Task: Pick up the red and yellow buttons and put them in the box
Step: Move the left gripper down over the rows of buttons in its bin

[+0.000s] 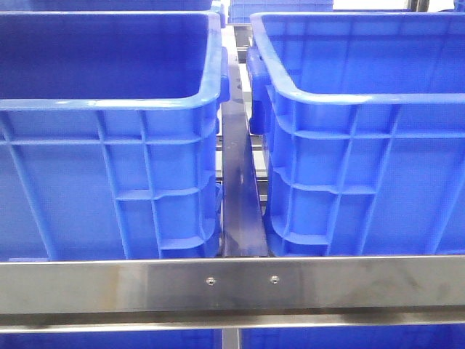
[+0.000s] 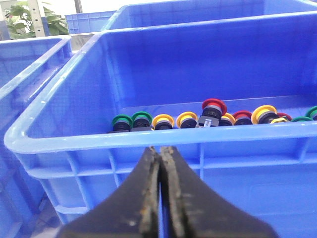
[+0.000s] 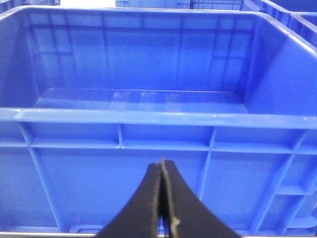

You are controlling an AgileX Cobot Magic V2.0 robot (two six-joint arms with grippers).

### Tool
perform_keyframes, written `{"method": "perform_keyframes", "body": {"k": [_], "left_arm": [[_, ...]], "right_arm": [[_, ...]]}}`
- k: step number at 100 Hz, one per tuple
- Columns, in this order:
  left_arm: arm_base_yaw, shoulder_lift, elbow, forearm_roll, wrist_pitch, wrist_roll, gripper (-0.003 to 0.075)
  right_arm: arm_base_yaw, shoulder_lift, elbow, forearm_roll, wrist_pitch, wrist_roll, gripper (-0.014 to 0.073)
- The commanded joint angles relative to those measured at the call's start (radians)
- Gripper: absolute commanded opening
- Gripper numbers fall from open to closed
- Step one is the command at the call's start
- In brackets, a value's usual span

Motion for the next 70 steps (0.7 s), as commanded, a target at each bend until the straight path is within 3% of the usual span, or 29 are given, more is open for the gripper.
{"method": "perform_keyframes", "body": {"k": [1,70], "left_arm": [[-0.003,-0.029,0.052,0.000,-0.084,-0.010,-0.0020],[-0.003,-0.029,0.050,0.000,-0.117,-0.010,-0.0020]], "right_arm": [[-0.003,-0.024,-0.016,-0.014,-0.074,0.002,-0.0071],[-0.003,-0.024,-0.016,-0.014,-0.074,0.002,-0.0071]]}}
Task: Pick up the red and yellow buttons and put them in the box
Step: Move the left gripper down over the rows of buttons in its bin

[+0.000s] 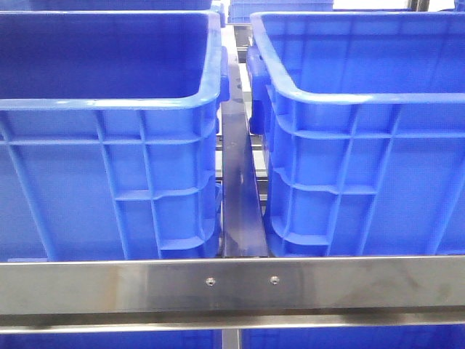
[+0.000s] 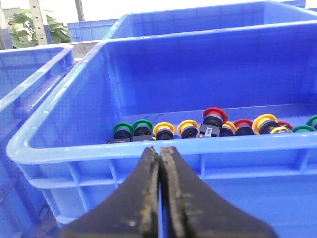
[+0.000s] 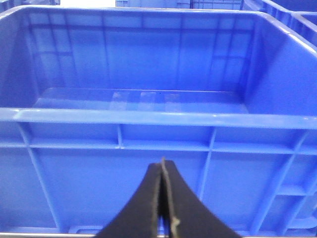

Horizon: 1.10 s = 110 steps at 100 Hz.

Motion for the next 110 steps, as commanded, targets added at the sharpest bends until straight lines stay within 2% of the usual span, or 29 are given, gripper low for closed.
{"method": "perform_keyframes", "body": {"k": [1,21,43,59,100,110], "left_arm": [[-0.003,-0.029,0.050,0.000,-0.091,-0.010,-0.0020],[-0.003,-0.022,-0.012,-0.016,-0.095,-0.010,-0.0020],[-0.003,0.091,-0.186,-0.032,0.062,-0.010,-0.0020],[-0.003,0.235,-0.319,-0.045,0.158,-0.010,-0.0020],[-0.003,0.656,-0.576,-0.086,0.227,-0.010,-0.0017],[-0.003,0.758,-0.643,-0.087,0.273,-0.010,0.0027]], "right_arm": [[-0.003,-0.024,-0.016,-0.014,-0.074,0.002,-0.0071],[-0.003,-0.024,-0.016,-0.014,-0.074,0.002,-0.0071],[-0.003,-0.024,-0.016,-0.014,-0.074,0.002,-0.0071],[-0.003,-0.024,-0.016,-0.014,-0.074,0.002,-0.0071],[-0.003,-0.024,-0.016,-0.014,-0.074,0.002,-0.0071],[-0.003,-0.024,-0.016,-0.014,-0.074,0.002,-0.0071]]}}
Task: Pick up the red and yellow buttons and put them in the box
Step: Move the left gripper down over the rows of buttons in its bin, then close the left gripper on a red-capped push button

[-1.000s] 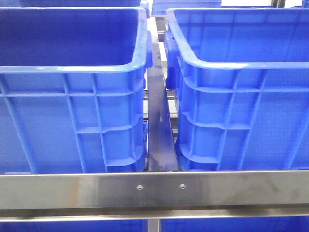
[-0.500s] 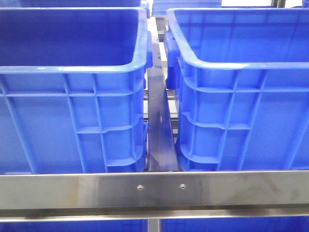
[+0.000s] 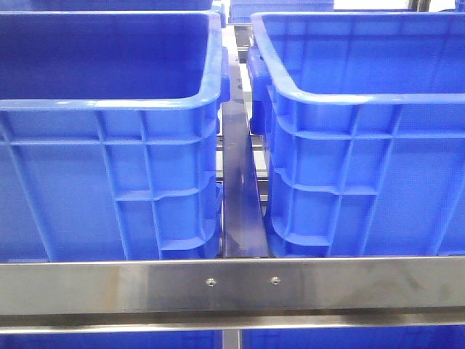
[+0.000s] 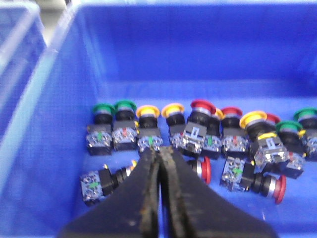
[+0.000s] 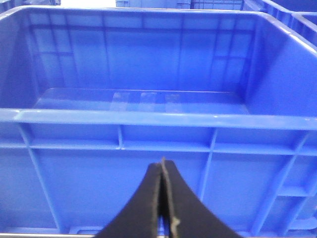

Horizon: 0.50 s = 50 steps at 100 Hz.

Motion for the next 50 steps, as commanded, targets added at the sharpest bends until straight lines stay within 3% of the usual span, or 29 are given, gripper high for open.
{"method": "perform_keyframes", "body": {"k": [1,8,20,30,50], "left_arm": [[-0.003,0.100,-0.089,-0.014,-0.019,-0.010,0.0034],[-0.003,0.167,-0.136,-0.014,0.014,-0.010,0.0131],[-0.003,0.273,-0.208,-0.014,0.038,-0.010,0.0382],[-0.003,0.356,-0.269,-0.014,0.056,-0.010,0.0534],[-0.003,0.518,-0.406,-0.014,0.215,-0.010,0.0554]], "right_arm": [[-0.003,-0.024,-0.016,-0.014,-0.074,0.002,-0.0071],[-0.003,-0.024,-0.016,-0.014,-0.074,0.002,-0.0071],[-0.003,-0.024,-0.016,-0.014,-0.074,0.002,-0.0071],[-0.003,-0.024,-0.016,-0.014,-0.074,0.002,-0.0071],[-0.003,-0.024,-0.016,-0.014,-0.074,0.002,-0.0071]]}}
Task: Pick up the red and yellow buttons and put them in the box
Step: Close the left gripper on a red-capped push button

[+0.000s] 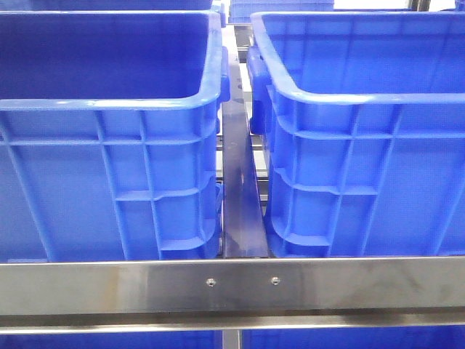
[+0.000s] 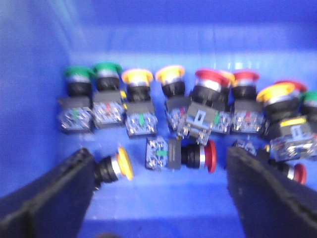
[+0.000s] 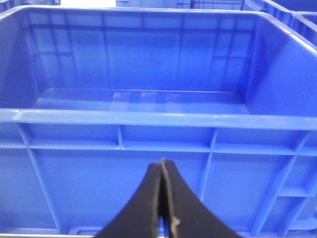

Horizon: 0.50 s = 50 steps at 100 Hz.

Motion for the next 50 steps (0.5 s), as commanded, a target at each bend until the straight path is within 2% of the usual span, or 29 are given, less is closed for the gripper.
{"method": "perform_keyframes", "body": {"k": [1,21,40,50], "left_arm": [[-0.003,0.055,-0.101,-0.014,0.033,-0.010,0.0554],[-0.003,0.201,-0.240,-0.041,0.189,0.083,0.0554],[-0.017,0.303,-0.321,-0.099,0.190,0.264,0.0554],[-0.031,0.346,-0.353,-0.099,0.189,0.310,0.0554]], "right_arm": [[-0.003,-0.024,-0.016,-0.014,-0.074,0.002,-0.0071],[-0.003,-0.024,-0.016,-0.014,-0.074,0.002,-0.0071],[-0.003,-0.024,-0.016,-0.014,-0.074,0.002,-0.0071],[-0.003,-0.024,-0.016,-0.014,-0.074,0.002,-0.0071]]}}
